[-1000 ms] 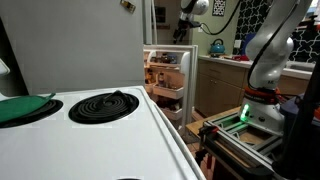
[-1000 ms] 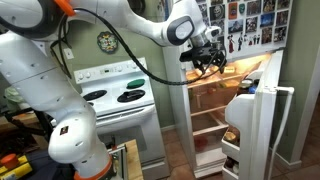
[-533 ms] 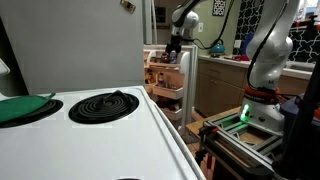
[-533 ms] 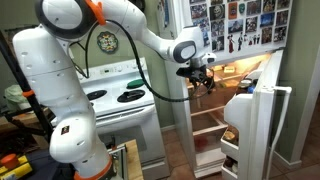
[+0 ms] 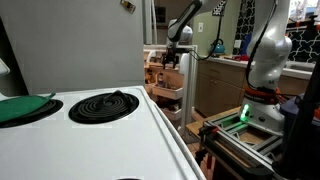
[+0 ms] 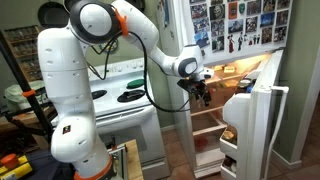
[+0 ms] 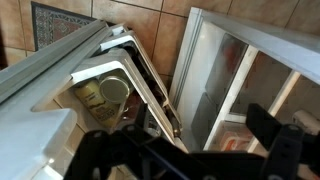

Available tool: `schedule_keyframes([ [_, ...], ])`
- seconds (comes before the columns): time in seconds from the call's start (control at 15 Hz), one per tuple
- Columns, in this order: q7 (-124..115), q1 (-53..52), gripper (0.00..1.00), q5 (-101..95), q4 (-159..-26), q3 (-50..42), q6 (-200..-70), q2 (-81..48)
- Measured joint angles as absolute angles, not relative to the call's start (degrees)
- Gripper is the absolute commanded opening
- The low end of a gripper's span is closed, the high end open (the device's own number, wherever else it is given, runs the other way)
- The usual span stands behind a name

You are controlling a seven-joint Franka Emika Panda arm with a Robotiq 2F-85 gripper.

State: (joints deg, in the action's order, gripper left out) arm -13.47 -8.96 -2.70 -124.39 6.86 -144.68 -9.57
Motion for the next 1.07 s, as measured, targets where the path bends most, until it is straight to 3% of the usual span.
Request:
schedule_keyframes([
  [0.47, -17.0, -9.5, 1.0, -3.6, -124.0, 6.8, -144.8, -10.1],
  [1.07, -49.0, -17.0, 1.0, -21.6, -122.7, 1.2, -148.2, -16.8],
])
